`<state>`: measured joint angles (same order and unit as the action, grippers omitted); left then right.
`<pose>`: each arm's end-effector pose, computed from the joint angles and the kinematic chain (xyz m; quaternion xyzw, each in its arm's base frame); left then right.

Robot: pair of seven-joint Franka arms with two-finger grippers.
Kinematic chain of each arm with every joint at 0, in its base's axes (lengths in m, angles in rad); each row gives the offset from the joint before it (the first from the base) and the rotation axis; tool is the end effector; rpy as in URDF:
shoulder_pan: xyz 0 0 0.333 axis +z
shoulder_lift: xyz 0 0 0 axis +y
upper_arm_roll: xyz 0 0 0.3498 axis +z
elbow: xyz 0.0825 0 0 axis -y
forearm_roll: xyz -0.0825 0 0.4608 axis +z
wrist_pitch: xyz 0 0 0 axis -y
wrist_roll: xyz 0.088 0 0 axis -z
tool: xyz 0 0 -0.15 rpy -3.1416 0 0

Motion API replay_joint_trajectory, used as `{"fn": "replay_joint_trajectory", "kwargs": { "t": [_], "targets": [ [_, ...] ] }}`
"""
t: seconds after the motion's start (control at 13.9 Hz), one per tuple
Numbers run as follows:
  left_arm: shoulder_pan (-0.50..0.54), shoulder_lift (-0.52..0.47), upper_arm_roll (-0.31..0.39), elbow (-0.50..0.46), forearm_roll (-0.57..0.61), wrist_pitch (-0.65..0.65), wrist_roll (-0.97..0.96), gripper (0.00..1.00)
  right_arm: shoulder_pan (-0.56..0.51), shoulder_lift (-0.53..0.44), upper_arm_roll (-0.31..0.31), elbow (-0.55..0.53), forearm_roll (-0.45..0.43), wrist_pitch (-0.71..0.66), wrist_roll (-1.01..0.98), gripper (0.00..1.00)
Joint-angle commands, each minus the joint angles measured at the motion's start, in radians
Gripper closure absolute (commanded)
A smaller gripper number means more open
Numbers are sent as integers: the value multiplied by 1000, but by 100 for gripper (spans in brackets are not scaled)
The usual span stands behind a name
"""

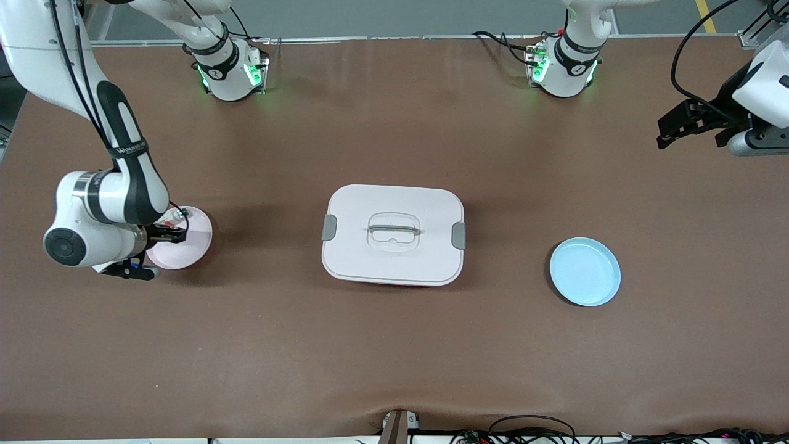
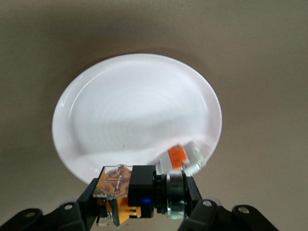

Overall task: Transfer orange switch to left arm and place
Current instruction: 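Lower the right gripper and close it on the black-orange switch, then lift the switch over the box while the left gripper reaches toward it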

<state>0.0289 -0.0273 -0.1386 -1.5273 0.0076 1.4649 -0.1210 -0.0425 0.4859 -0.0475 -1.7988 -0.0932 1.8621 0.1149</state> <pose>0.6058 -0.0667 0.6467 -0.9998 -0.0060 0.0169 0.0077 0.6542 -0.0696 0.1925 0.9734 -0.0772 -0.2087 0.0548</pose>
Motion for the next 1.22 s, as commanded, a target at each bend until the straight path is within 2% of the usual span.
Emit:
{"fn": "replay_joint_trajectory", "kwargs": {
  "t": [0.0,0.36,0.58,0.79,1.15],
  "targets": [
    [5,6,-3,9,0,6,6,0,16,-67,11,39,27,-137,34,67],
    [5,7,-4,9,-3,18,4,0,137,-150,11,157,128,-424,277,67],
    [3,7,-4,6,-15,20,-5,0,188,-171,12,208,275,-532,438,67],
    [5,15,-4,3,-58,23,-8,0,265,-191,12,234,400,-569,657,67],
    [-6,35,-6,-4,-158,129,-17,0,439,-198,9,291,607,-537,1058,67]
  ]
}}
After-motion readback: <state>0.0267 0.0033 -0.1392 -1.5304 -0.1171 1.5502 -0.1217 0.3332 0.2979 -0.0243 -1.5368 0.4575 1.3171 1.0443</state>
